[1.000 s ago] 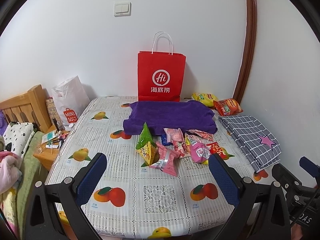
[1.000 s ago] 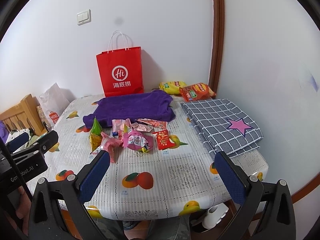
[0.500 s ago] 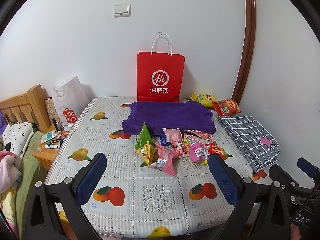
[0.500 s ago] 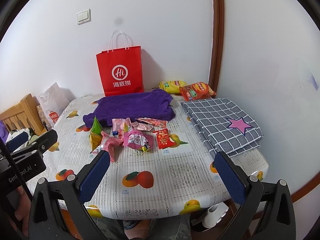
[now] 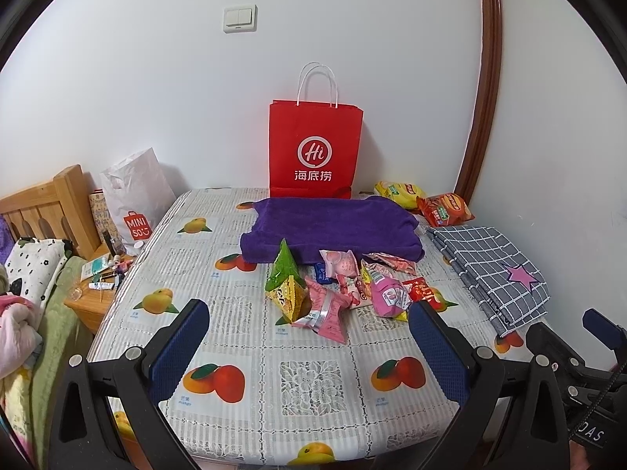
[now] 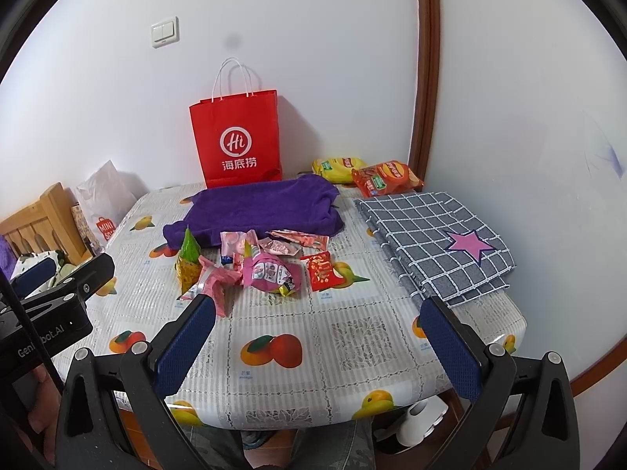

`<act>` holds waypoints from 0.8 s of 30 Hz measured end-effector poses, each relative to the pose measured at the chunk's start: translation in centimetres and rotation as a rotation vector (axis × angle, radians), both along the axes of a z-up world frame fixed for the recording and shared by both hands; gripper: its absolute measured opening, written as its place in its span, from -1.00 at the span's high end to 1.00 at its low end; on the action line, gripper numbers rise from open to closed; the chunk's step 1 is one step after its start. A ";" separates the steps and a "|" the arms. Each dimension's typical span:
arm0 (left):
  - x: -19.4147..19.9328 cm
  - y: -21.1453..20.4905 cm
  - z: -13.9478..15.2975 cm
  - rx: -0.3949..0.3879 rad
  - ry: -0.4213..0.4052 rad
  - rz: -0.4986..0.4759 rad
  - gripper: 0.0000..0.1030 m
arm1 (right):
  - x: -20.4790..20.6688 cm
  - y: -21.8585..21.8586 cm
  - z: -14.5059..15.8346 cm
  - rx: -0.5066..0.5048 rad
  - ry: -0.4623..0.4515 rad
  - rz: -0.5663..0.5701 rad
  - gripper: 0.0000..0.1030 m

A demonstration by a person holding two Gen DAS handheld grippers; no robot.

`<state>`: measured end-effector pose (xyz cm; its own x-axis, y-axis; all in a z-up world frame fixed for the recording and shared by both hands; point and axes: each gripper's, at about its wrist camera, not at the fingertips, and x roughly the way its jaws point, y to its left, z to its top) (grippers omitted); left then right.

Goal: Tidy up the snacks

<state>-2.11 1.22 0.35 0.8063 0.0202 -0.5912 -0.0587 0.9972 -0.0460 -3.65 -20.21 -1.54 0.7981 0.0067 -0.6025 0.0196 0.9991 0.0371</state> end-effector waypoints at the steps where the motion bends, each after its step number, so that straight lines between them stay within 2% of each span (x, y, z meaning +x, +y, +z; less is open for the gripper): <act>1: 0.0 0.0 -0.1 0.001 0.000 0.001 -0.98 | 0.0 0.1 0.0 -0.001 -0.001 0.001 -0.99; 15: 0.3 0.0 0.0 0.000 -0.008 -0.005 -0.98 | 0.2 0.2 -0.1 0.002 -0.001 -0.008 -0.99; 24: 2.0 -0.1 -1.6 0.005 0.015 -0.036 -0.98 | 2.1 1.2 -1.3 0.000 0.017 0.009 -0.99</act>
<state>-0.14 1.16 -1.21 0.7977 -0.0052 -0.6030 -0.0239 0.9989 -0.0402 -1.58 -18.99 -2.80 0.7874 0.0141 -0.6162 0.0111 0.9993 0.0371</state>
